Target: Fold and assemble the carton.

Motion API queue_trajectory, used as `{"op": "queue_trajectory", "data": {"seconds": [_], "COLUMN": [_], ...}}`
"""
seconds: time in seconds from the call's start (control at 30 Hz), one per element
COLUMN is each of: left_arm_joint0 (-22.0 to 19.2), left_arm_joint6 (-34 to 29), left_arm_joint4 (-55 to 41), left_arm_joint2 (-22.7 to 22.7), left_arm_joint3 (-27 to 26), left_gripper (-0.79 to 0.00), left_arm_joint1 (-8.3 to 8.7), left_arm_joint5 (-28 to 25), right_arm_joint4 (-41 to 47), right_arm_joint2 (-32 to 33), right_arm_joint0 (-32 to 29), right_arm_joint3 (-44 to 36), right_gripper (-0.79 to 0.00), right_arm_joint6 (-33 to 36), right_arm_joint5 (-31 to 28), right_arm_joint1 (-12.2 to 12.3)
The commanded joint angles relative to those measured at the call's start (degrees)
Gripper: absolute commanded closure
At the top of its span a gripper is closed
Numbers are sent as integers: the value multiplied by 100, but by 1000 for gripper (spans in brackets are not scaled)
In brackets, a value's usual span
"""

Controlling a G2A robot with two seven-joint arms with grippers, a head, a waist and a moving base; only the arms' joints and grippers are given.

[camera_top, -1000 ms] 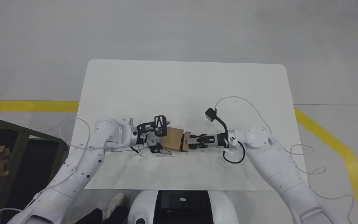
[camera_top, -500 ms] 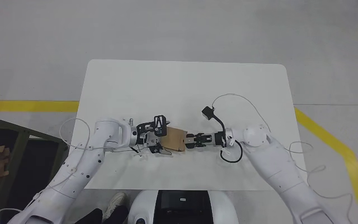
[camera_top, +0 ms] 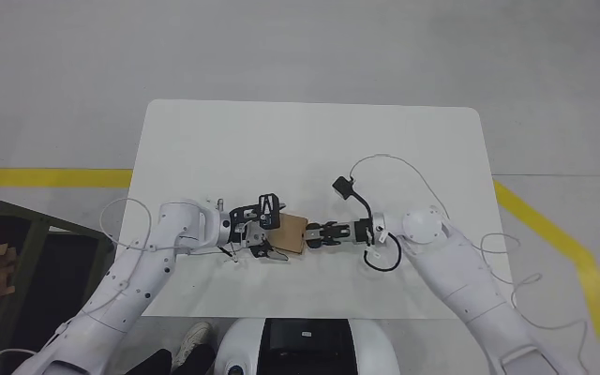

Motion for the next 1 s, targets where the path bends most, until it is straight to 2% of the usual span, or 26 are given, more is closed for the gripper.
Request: {"op": "queue_trajectory", "data": {"seconds": [0.0, 0.1, 0.2, 0.3, 0.43, 0.47, 0.97], "left_arm_joint0": [-4, -8, -6, -4, -15, -17, -46], "left_arm_joint6": [-6, -12, -15, -20, -19, -18, -44], "left_arm_joint4": [-3, -8, -20, -19, -33, -36, -49], "left_arm_joint2": [2, -6, -14, -9, -3, -3, 14], "left_arm_joint3": [11, 29, 35, 29, 32, 35, 32], "left_gripper": [-785, -785, -785, -785, -785, -785, -785], "left_arm_joint1": [1, 7, 14, 18, 22, 22, 22], "left_arm_joint5": [0, 0, 0, 0, 0, 0, 0], "right_arm_joint4": [7, 32, 15, -10, -53, -63, -16], "right_arm_joint2": [13, 95, 202, 309, 372, 361, -16], "right_arm_joint0": [2, -32, -94, -185, -306, -332, -204], "right_arm_joint3": [-2, -35, -126, -260, -428, -448, -319], "right_gripper": [-160, -200, -197, -151, -6, 0, 0], "right_arm_joint6": [1, 38, 87, 137, 238, 248, 216], "right_arm_joint5": [-8, -26, -14, 18, 86, 104, 117], "right_arm_joint1": [1, 27, 69, 116, 160, 163, 50]}}
